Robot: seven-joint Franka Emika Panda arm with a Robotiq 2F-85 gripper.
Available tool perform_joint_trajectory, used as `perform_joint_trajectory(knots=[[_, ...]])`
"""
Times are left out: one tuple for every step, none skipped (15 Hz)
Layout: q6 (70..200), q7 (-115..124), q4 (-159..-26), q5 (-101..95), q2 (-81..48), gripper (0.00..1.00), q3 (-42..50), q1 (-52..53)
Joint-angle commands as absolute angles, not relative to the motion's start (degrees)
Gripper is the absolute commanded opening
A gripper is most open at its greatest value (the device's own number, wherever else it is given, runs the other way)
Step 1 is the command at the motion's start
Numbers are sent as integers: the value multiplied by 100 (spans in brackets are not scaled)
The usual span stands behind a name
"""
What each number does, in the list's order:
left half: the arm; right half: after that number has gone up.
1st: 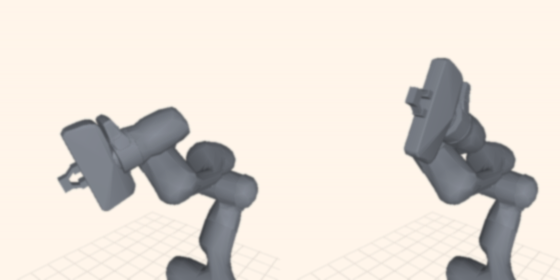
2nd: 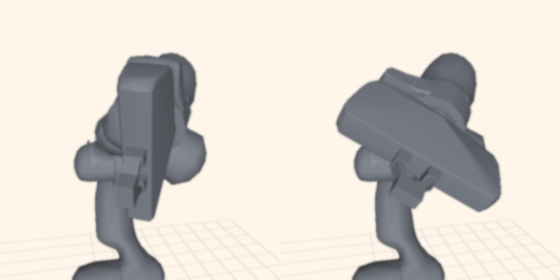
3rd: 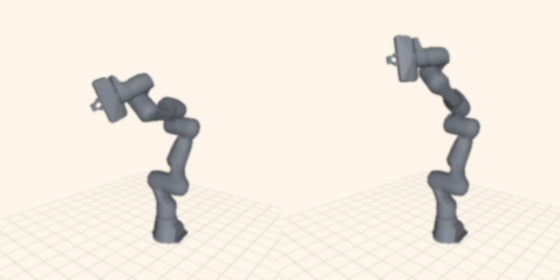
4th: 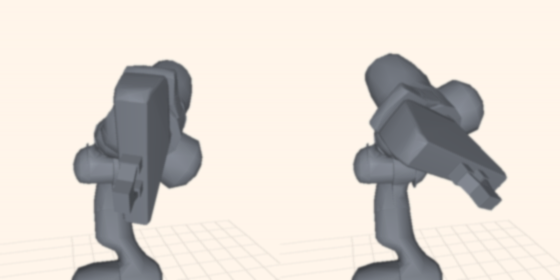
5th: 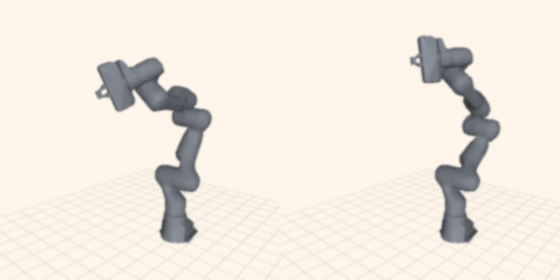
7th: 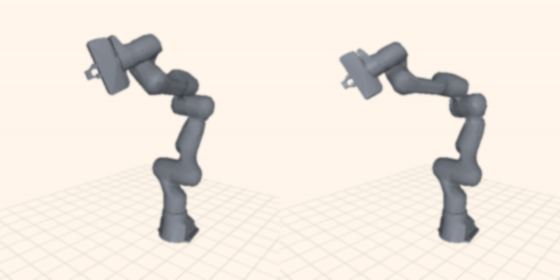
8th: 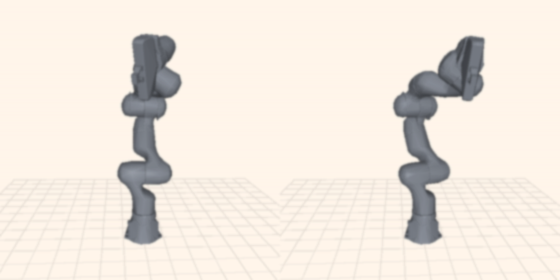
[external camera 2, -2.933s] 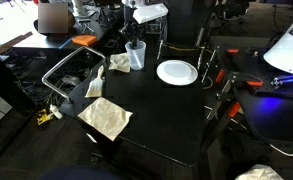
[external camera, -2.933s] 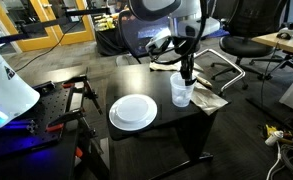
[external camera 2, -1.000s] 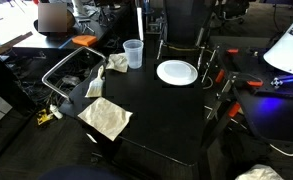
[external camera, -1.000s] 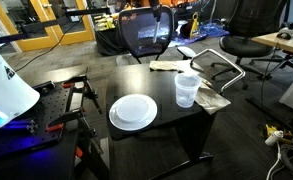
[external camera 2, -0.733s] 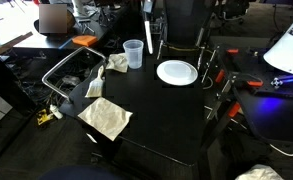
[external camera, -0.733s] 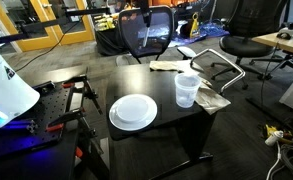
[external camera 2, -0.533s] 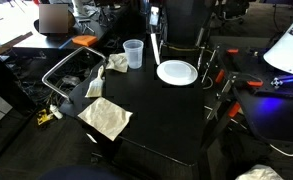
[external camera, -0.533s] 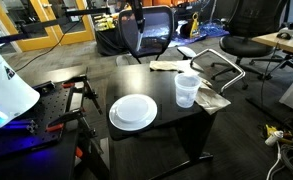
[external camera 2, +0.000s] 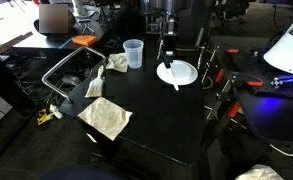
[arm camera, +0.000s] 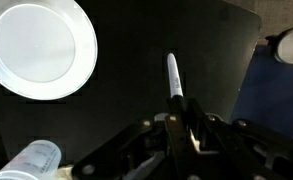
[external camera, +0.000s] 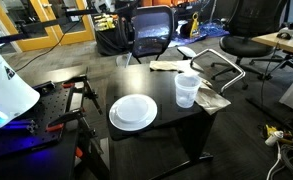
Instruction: Take the pen out of the cup and set it on the table
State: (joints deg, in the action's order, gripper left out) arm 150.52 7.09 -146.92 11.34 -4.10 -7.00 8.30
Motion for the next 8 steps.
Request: perform_joint_trajectory(knots=[[15010,1460,-14322,454,-991,4,-690,951],[14991,1649,-14254,289,-1103,4,-656,996],[14992,1891,-14171,83,-1237,4,-603,1053],[14977,2097,-14093,-91,-1358,4,-551,1111],[14985,2361,-14010,-313,-1490,4,-472,1196],[14954,2532,-13927,-437,-1597,4,-419,1258],[14943,2784,-13837,-628,-1722,4,-322,1354],[14921,2961,-13760,-738,-1817,4,-246,1431]])
